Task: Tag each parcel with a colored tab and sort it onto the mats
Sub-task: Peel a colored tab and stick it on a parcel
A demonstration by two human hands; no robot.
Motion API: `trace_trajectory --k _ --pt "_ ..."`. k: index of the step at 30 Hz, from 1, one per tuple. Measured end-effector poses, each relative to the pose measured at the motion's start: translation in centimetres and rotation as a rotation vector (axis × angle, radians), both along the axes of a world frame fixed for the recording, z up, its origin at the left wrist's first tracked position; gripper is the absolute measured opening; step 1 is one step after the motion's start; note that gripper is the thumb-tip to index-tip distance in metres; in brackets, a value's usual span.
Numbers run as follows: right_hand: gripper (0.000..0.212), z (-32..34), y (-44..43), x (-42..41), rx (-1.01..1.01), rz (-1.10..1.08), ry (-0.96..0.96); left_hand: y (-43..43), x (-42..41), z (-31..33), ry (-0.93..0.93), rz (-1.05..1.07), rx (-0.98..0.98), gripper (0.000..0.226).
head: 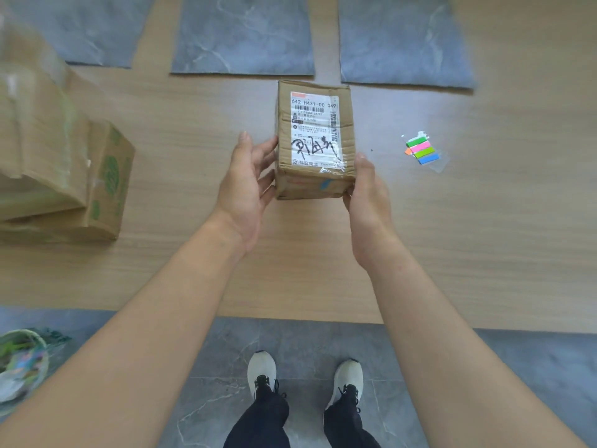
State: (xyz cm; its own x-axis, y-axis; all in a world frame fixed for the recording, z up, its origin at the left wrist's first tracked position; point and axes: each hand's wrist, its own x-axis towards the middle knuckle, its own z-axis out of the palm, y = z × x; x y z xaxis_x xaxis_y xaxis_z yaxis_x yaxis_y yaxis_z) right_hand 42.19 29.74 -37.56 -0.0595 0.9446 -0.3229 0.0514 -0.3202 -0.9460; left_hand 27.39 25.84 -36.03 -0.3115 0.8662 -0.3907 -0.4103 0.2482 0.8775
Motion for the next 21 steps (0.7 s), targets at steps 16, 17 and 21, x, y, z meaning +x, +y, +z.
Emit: trace_trajectory --k 16,17,21 --pt "0.035 19.4 4.4 -3.0 0.170 -0.089 0.014 4.8 -2.9 19.9 0.228 -0.096 0.137 0.056" --pt "0.036 20.0 5.0 -2.9 0.190 -0.092 0.013 5.4 -2.8 20.6 0.236 -0.095 0.146 0.055" --pt "0.037 20.4 8.1 -2.0 0.224 -0.110 0.024 8.5 -2.1 21.7 0.248 -0.081 0.117 0.052"
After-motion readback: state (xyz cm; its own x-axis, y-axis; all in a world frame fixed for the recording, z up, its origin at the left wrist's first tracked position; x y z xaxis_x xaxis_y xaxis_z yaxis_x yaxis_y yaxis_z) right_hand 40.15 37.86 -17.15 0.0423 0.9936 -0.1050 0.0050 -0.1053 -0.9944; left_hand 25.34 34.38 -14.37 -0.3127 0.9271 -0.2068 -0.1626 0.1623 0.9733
